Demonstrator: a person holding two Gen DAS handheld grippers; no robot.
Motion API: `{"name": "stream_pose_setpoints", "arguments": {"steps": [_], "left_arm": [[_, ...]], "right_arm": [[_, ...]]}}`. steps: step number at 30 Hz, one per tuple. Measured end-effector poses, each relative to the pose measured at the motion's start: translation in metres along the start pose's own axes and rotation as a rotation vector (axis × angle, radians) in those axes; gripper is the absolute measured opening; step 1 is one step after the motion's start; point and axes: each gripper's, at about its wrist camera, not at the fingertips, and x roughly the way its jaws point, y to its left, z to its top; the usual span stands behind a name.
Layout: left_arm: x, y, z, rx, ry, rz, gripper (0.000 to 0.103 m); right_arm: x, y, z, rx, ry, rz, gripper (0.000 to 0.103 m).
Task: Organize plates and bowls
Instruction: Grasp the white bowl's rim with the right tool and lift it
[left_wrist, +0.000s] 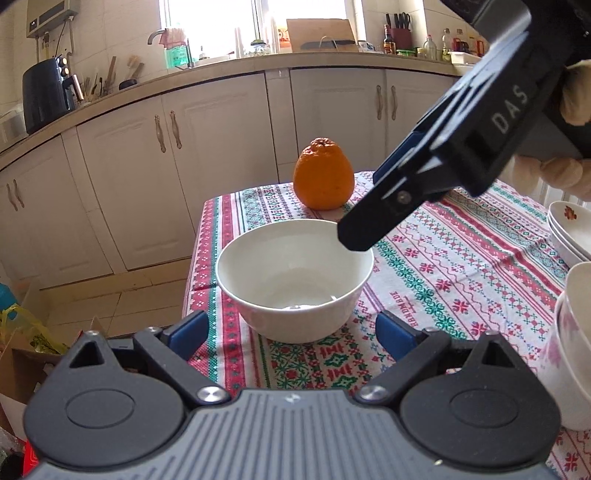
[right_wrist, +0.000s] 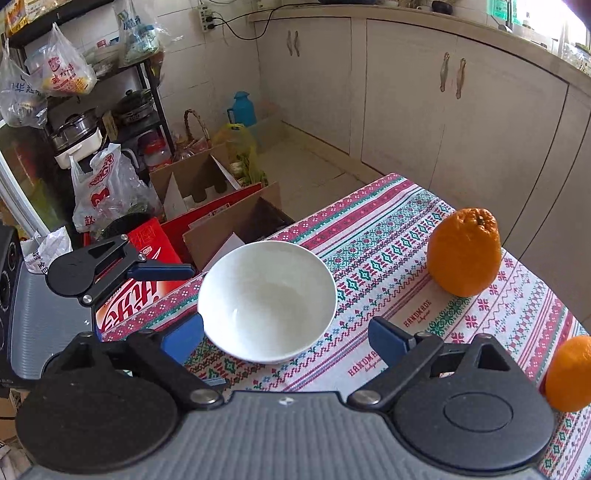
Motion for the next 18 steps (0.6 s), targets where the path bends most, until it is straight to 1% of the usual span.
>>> {"name": "stream_pose_setpoints", "arguments": {"steps": [2,4,6,7,10,12,13,16,18], "left_arm": [[0.004,0.001,-0.001,-0.001,-0.001,0.007,0.096],[0.008,0.001,-0.001,-0.002,-0.002,0.008,0.096],[0.012,0.002,0.0,-0.004,0.002,0.005,0.095],[0.013,0.002,0.0,-0.004,0.0,0.001,0.094],[0.015,0.001,0.001,-0.003,-0.003,0.001,0.093],[0.016,0.001,0.002,-0.001,-0.006,0.001,0.089],[0.017,0.0,0.001,0.001,-0.006,-0.001,0.088],[0.019,-0.001,0.001,0.005,-0.003,-0.003,0.088],[0.02,-0.001,0.001,0.006,-0.003,-0.006,0.085]], "right_arm": [[0.011,-0.006,0.004,0.005,0.014,0.005,0.096],[0.02,-0.012,0.006,0.014,0.027,0.013,0.09],[0.029,-0.018,0.008,0.033,0.037,0.024,0.086],[0.033,-0.021,0.009,0.042,0.042,0.031,0.081],[0.043,-0.027,0.011,0.06,0.053,0.046,0.075],[0.048,-0.029,0.012,0.063,0.057,0.051,0.069],[0.05,-0.03,0.012,0.064,0.058,0.058,0.064],[0.055,-0.03,0.013,0.065,0.064,0.066,0.062],[0.057,-0.03,0.013,0.064,0.063,0.07,0.059]]}}
